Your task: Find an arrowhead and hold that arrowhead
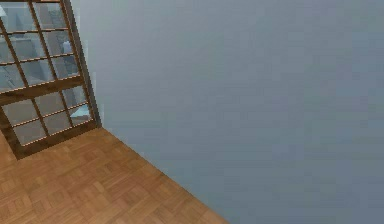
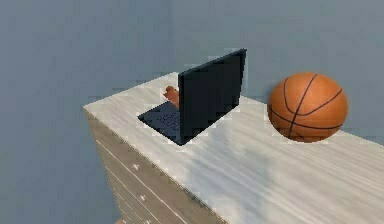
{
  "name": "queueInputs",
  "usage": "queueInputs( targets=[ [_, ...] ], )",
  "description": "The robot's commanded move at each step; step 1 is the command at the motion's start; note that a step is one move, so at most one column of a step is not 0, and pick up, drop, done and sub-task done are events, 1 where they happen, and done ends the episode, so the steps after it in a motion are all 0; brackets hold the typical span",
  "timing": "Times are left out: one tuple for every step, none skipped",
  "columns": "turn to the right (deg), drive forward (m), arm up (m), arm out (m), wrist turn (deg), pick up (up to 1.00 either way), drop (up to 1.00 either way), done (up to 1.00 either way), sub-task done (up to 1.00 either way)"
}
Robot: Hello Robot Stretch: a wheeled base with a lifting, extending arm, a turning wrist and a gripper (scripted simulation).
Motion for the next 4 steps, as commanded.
queueInputs(
  targets=[
    [0.0, 0.00, 0.38, 0.00, 0.0, 0.00, 0.00, 0.00, 0.00],
    [0.0, 0.00, 0.00, 0.38, 0.0, 0.00, 0.00, 0.00, 0.00],
    [0.0, 0.00, 0.00, 0.00, 45.0, 0.00, 0.00, 0.00, 0.00],
    [0.0, 0.00, 0.00, 0.00, 45.0, 0.00, 0.00, 0.00, 0.00]
  ],
)
